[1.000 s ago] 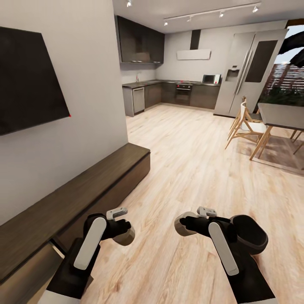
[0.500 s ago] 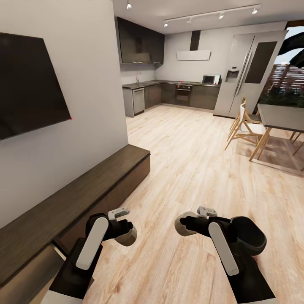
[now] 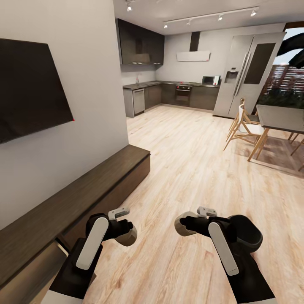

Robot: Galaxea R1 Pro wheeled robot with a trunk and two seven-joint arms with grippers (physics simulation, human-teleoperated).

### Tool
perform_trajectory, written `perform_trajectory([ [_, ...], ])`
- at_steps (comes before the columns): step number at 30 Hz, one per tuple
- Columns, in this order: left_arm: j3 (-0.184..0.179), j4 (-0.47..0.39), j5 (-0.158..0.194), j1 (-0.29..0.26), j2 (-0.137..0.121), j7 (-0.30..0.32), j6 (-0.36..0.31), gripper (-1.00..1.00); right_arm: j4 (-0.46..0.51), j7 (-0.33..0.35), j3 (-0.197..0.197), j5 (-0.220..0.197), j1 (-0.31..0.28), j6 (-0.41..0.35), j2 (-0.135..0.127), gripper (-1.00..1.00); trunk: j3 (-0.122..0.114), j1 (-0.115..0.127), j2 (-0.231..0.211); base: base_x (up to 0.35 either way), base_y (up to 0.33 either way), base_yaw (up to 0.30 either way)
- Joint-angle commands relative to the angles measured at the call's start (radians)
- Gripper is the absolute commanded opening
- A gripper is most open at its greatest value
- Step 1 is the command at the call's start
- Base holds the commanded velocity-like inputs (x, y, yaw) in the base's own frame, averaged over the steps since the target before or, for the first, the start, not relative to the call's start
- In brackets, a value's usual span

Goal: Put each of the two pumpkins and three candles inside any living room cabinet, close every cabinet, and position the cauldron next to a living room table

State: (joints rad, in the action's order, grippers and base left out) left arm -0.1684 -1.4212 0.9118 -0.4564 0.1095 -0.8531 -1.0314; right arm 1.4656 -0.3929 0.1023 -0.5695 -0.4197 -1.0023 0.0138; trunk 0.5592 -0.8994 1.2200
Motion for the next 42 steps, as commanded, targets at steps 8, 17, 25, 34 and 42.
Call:
perform_trajectory([
  [8,0.0,-0.001,0.009,-0.001,0.001,-0.011,-0.002,-1.0,0.001,-0.01,0.001,-0.009,-0.001,-0.002,0.0,-1.0,-0.024,0.031,-0.056,-0.003,0.0,0.017],
  [17,-0.002,-0.001,0.011,-0.001,0.001,-0.002,-0.002,-1.0,0.001,-0.01,0.002,-0.012,-0.001,-0.001,0.0,-1.0,-0.037,0.035,-0.063,0.0,0.0,0.115],
  [25,-0.004,-0.001,0.012,0.001,0.001,0.003,-0.002,-1.0,0.001,-0.01,0.002,-0.009,-0.001,-0.001,0.0,-1.0,-0.049,0.035,-0.063,0.0,0.0,0.091],
  [34,-0.005,-0.001,0.01,0.004,0.001,0.002,-0.002,-1.0,0.001,-0.01,0.002,-0.007,-0.001,-0.001,0.0,-1.0,-0.063,0.035,-0.063,0.0,-0.019,0.088],
  [42,-0.045,-0.001,0.007,0.016,0.001,-0.001,-0.001,-1.0,0.001,-0.01,0.002,-0.01,-0.001,-0.001,0.0,-1.0,-0.076,0.035,-0.063,-0.111,-0.075,0.094],
])
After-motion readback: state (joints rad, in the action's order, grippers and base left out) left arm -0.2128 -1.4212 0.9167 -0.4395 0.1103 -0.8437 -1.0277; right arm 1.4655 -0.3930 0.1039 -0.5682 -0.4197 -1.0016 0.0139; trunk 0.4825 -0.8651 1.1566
